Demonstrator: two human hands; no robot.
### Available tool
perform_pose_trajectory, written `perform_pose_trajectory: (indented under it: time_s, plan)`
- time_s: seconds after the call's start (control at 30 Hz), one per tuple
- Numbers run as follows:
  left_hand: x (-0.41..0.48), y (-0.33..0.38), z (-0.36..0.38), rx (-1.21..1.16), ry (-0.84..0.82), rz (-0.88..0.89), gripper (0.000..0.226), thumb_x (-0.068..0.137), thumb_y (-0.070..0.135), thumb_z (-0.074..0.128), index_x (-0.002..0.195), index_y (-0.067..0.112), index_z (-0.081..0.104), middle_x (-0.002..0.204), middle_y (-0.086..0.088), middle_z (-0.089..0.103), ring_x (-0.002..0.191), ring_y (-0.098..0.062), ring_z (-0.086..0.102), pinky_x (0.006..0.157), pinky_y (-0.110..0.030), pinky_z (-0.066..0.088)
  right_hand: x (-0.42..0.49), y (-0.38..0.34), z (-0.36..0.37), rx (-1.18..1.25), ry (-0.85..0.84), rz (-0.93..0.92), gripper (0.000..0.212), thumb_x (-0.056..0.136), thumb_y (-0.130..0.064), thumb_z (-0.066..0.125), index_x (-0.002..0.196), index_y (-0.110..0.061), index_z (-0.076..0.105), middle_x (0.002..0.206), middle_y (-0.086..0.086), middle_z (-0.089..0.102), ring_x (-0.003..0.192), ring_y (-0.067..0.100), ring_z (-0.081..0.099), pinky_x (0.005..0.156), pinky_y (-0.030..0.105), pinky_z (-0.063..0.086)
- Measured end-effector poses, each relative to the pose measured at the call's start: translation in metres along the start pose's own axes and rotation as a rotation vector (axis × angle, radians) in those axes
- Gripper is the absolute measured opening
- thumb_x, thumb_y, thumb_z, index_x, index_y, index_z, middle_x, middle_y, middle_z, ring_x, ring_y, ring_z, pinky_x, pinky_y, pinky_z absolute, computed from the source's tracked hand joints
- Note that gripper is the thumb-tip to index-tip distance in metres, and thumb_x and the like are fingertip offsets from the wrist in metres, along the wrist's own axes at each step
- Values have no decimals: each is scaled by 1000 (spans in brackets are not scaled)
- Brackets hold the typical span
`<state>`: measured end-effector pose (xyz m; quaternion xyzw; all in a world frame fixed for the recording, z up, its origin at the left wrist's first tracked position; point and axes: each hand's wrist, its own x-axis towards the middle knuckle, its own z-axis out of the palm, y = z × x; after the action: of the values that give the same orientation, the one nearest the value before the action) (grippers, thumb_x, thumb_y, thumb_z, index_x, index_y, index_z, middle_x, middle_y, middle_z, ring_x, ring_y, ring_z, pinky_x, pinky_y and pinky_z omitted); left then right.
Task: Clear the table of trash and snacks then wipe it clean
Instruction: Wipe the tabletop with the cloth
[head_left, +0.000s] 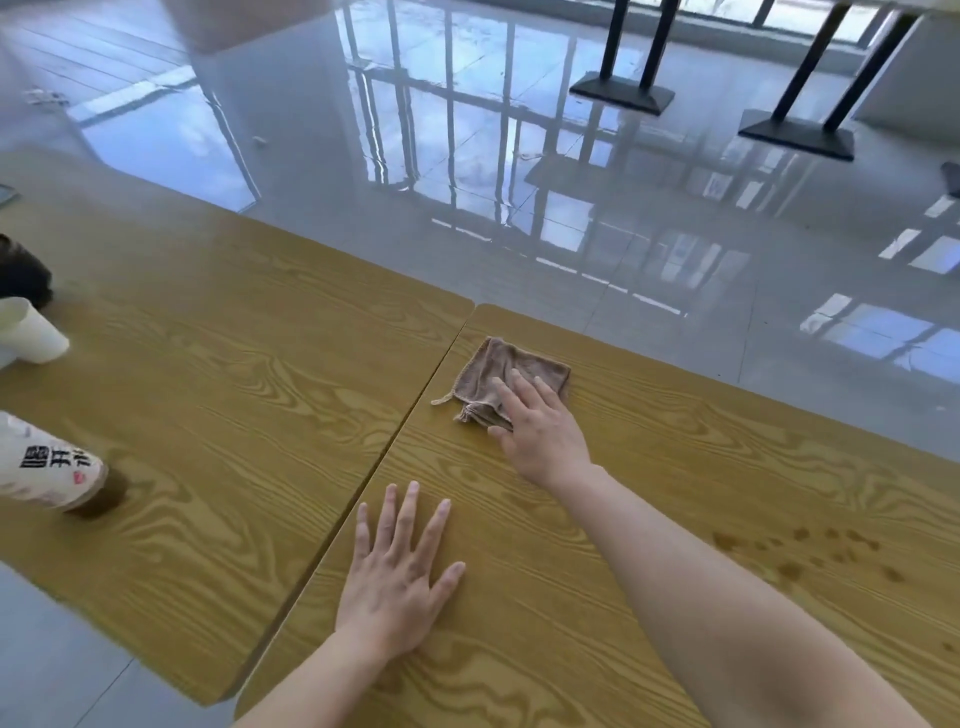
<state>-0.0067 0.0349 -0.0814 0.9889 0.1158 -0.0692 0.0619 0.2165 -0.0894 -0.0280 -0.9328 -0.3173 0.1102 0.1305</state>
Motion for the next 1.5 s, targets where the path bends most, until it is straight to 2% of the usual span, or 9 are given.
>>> perform_pose_trajectory:
  time_s: [0.17, 0.37, 0.7, 0.93, 1.03, 1.13, 1.2, 1.3, 1.5]
  plan:
    - [0, -5, 9, -3, 19, 19, 76, 94, 70, 21, 156, 28, 9, 165, -13, 6, 151, -34, -2, 117, -61, 8, 18, -4, 25, -162, -109, 101, 58, 100, -62, 26, 152, -50, 3, 166, -3, 7, 149, 30, 8, 117, 50, 20]
    - [2, -11, 11, 21, 11, 11, 76, 94, 72, 18, 156, 30, 8, 165, -11, 3, 150, -32, -8, 118, -60, 4, -8, -7, 35, -144, 41, 124, 31, 100, -55, 33, 130, -48, 38, 150, -5, 38, 128, 29, 31, 101, 49, 35]
    - [-1, 5, 11, -16, -11, 29, 76, 90, 69, 5, 156, 31, 0, 165, -7, -10, 146, -24, -28, 119, -51, -12, -223, 43, 49, -124, 194, 213, 27, 94, -59, 46, 114, -43, 57, 141, -11, 50, 126, 22, 42, 99, 43, 41]
    - [-8, 109, 18, -26, -24, 291, 72, 92, 63, 17, 156, 30, 15, 165, -8, 4, 150, -25, -15, 120, -54, -6, -328, 92, 33, -116, 296, 533, 29, 82, -48, 65, 71, -28, 47, 89, -13, 56, 93, 22, 55, 93, 43, 41]
    - [-3, 146, 20, 1, -23, 317, 76, 89, 66, 9, 156, 31, 9, 165, -8, -2, 148, -25, -20, 119, -52, -13, -317, 102, 23, -79, 274, 623, 27, 76, -45, 58, 100, -33, 55, 110, -6, 58, 110, 25, 50, 102, 43, 37]
    - [0, 173, 24, 13, -14, 340, 76, 88, 66, 7, 156, 31, 9, 165, -8, 0, 149, -26, -19, 118, -53, -15, -304, 100, 38, 37, 147, 553, 60, 90, -51, 40, 148, -48, 26, 164, -6, 9, 149, 23, 1, 123, 44, 0]
    - [0, 187, 27, 19, -16, 349, 75, 88, 66, 8, 155, 33, 9, 165, -9, 0, 149, -27, -18, 116, -56, -15, -315, 101, 53, 0, 167, 501, 55, 97, -56, 30, 151, -48, 22, 166, -12, 2, 152, 18, -11, 122, 43, -9]
    - [2, 199, 30, 20, -32, 334, 69, 90, 67, 9, 153, 41, 2, 164, -8, -8, 147, -26, -24, 113, -60, -20, -361, 116, 63, -81, 195, 449, 49, 101, -59, 26, 147, -45, 34, 165, -13, 14, 153, 18, 3, 122, 46, 6]
    - [2, 198, 35, 55, 12, 325, 67, 89, 71, 3, 150, 48, -9, 165, -5, -11, 146, -24, -27, 113, -60, -19, -396, 185, 36, -97, 130, 820, 67, 90, -76, 7, 153, -51, 3, 165, -16, -10, 151, 17, -18, 122, 44, -7]
